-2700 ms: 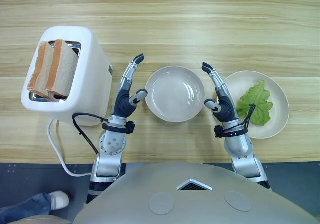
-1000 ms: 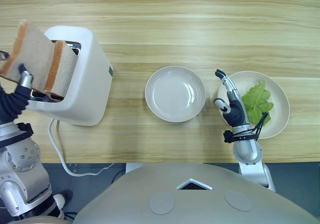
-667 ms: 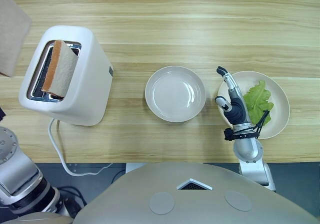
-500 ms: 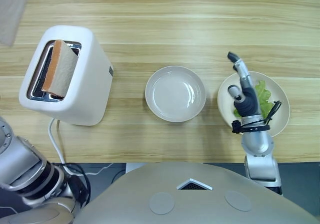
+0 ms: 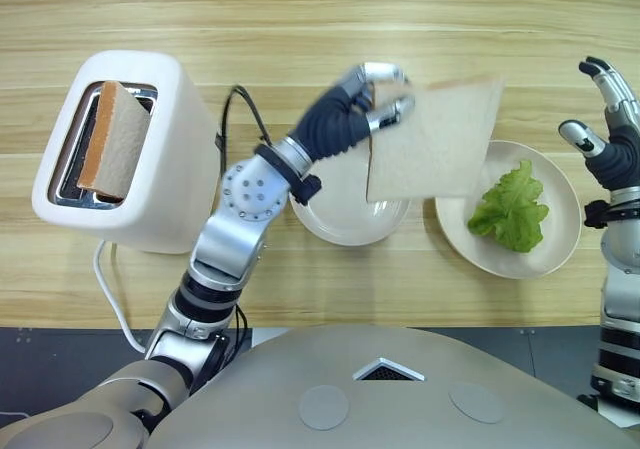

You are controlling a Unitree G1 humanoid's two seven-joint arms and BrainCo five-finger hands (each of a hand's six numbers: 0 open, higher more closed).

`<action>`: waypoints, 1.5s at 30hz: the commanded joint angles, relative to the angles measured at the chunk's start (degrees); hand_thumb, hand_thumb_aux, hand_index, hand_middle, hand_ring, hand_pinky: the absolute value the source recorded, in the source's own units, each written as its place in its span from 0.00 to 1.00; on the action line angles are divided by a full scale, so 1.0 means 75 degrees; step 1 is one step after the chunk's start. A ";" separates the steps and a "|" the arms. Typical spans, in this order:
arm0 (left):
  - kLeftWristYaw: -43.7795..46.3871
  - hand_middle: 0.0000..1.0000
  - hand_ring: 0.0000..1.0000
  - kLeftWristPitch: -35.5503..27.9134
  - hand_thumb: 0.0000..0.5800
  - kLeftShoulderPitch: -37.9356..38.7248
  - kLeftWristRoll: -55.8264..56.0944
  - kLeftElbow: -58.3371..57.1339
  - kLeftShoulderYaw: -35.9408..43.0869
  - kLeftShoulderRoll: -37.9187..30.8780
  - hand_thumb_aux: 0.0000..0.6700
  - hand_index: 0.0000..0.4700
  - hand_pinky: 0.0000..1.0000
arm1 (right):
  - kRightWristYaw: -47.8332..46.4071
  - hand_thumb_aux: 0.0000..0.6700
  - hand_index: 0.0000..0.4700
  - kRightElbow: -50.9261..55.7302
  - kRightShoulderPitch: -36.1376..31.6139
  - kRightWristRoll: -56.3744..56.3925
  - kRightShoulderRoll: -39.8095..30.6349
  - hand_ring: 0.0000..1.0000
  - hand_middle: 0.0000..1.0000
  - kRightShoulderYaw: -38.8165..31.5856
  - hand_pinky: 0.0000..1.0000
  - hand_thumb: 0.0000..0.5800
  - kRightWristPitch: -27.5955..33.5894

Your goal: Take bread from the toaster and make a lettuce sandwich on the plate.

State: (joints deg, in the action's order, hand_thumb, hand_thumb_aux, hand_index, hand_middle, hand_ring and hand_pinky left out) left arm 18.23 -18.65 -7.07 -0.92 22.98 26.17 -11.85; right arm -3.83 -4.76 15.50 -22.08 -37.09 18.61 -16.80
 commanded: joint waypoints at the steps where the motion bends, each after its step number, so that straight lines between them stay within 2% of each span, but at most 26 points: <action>1: 0.0049 1.00 1.00 0.0510 1.00 -0.0045 -0.0532 -0.0956 0.0021 -0.0305 1.00 1.00 1.00 | 0.0312 0.00 0.00 0.1332 -0.0216 -0.0272 -0.0423 0.00 0.00 -0.0120 0.00 0.00 -0.0753; 8: -0.0191 1.00 1.00 0.1040 1.00 -0.0042 -0.1079 -0.1654 -0.0399 -0.0501 1.00 1.00 1.00 | 0.1183 0.00 0.00 0.3542 -0.0480 -0.1093 -0.0964 0.00 0.00 -0.0911 0.00 0.00 -0.2254; 12: -0.0191 1.00 1.00 0.1197 1.00 0.0011 -0.1255 -0.2043 -0.0530 -0.0577 1.00 1.00 1.00 | 0.1694 0.00 0.00 0.4535 -0.0779 -0.1391 -0.1191 0.00 0.00 -0.1294 0.00 0.00 -0.2793; 19: 0.0098 1.00 1.00 0.0909 1.00 0.0342 -0.1382 -0.2055 -0.0477 -0.0680 1.00 1.00 1.00 | 0.2131 0.00 0.00 0.4985 -0.1020 -0.1575 -0.1473 0.00 0.00 -0.1655 0.00 0.00 -0.3112; 31: 0.0227 1.00 1.00 0.0442 1.00 0.0422 -0.1709 -0.2088 -0.0492 -0.0733 1.00 1.00 1.00 | 0.3175 0.00 0.00 0.5201 -0.1238 -0.2301 -0.1932 0.00 0.00 -0.2178 0.00 0.00 -0.3158; 32: 0.0147 1.00 1.00 0.0456 0.90 0.0413 -0.1887 -0.2069 -0.0465 -0.0787 0.69 0.69 1.00 | 0.3194 0.00 0.00 0.5222 -0.1280 -0.2311 -0.1946 0.00 0.00 -0.2242 0.00 0.00 -0.3161; 33: 0.0060 1.00 1.00 0.0491 0.77 0.0403 -0.2064 -0.2035 -0.0447 -0.0854 0.52 0.52 1.00 | 0.3197 0.00 0.00 0.5238 -0.1315 -0.2313 -0.1960 0.00 0.00 -0.2286 0.00 0.00 -0.3168; 34: 0.0019 0.37 0.37 0.0507 0.32 0.0402 -0.2202 -0.1994 -0.0446 -0.0898 0.18 0.18 0.37 | 0.3205 0.00 0.00 0.5254 -0.1338 -0.2309 -0.1976 0.00 0.00 -0.2321 0.00 0.00 -0.3175; 35: 0.0018 0.15 0.15 0.0510 0.16 0.0402 -0.2340 -0.1915 -0.0433 -0.0965 0.08 0.08 0.15 | 0.3213 0.00 0.00 0.5272 -0.1348 -0.2303 -0.1998 0.00 0.00 -0.2352 0.00 0.00 -0.3181; 36: 0.0011 0.00 0.00 0.0516 0.00 0.0409 -0.2463 -0.1834 -0.0432 -0.1016 0.00 0.00 0.00 | 0.3222 0.00 0.00 0.5287 -0.1353 -0.2297 -0.2018 0.00 0.00 -0.2377 0.00 0.00 -0.3187; 45: 0.0302 0.00 0.00 -0.0115 0.00 0.0299 -0.4830 0.0354 -0.0303 -0.1783 0.00 0.00 0.00 | 0.3573 0.00 0.00 0.5526 -0.1534 -0.2610 -0.2228 0.00 0.00 -0.2778 0.00 0.00 -0.3219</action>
State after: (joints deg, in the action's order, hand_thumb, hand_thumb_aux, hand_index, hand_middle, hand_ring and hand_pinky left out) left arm 19.00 -17.69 -4.25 -32.88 20.22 23.92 -23.99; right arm 22.30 36.06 4.66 -41.19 -52.44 -1.44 -40.71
